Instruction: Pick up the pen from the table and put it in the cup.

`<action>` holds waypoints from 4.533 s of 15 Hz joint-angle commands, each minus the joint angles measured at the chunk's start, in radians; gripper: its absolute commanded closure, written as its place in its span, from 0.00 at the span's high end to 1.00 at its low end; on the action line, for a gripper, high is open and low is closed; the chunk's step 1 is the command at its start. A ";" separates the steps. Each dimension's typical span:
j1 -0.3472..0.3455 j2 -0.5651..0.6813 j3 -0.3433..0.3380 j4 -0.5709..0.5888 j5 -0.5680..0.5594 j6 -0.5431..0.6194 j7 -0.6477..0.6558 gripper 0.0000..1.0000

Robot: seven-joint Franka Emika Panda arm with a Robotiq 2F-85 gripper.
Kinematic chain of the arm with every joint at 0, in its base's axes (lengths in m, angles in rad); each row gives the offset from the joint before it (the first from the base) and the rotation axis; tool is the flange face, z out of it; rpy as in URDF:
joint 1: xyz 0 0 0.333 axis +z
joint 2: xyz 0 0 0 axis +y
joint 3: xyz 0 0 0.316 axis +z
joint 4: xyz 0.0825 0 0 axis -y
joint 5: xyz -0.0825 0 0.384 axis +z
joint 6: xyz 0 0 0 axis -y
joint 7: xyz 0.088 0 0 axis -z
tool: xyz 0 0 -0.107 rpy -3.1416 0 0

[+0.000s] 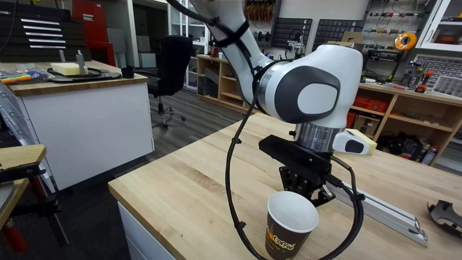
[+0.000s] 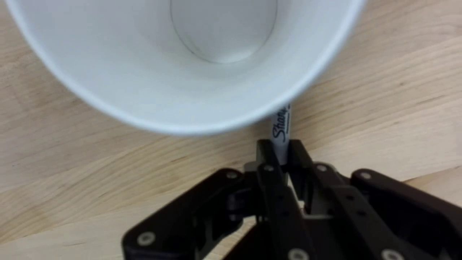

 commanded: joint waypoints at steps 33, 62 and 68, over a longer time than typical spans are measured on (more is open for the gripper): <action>-0.146 -0.312 0.118 -0.181 0.166 -0.087 -0.311 0.03; -0.326 -0.473 0.228 -0.581 0.407 0.371 -0.621 0.06; -0.368 -0.519 0.282 -0.637 0.465 0.499 -0.672 0.64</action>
